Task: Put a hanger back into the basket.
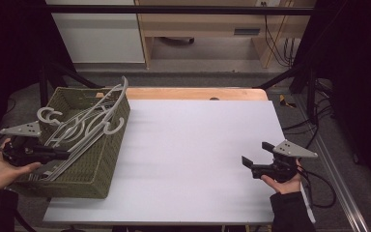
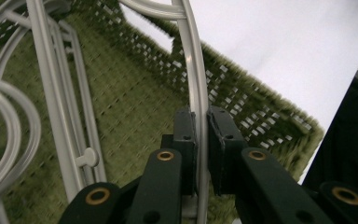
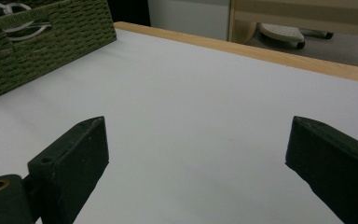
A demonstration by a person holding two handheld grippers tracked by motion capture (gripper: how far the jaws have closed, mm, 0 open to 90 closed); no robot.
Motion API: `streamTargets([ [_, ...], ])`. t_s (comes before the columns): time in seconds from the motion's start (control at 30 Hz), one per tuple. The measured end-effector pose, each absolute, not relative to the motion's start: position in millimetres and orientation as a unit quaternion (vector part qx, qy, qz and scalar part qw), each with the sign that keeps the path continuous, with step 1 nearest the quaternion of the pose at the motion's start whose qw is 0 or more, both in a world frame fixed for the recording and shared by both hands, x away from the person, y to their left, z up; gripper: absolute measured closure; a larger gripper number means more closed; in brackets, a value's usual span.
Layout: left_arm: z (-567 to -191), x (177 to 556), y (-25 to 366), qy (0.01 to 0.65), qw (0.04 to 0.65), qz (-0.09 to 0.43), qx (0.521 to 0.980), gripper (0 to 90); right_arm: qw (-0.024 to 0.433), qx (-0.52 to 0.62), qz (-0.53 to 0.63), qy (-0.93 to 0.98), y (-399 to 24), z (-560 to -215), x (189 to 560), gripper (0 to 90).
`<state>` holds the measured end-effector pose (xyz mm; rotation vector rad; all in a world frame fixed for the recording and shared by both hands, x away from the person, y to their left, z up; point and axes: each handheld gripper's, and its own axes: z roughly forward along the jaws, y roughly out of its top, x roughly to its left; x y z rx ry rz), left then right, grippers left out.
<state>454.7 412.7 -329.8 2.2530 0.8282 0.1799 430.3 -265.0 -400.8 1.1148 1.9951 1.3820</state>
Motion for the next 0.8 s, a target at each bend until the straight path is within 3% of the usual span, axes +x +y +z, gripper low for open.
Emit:
streamTargets([
  [0.8,-340.9,447.7,446.6,0.319,0.352,0.052,0.879,82.5,0.233,0.406,0.502,0.727,-265.2,-401.1,430.2,6.0],
])
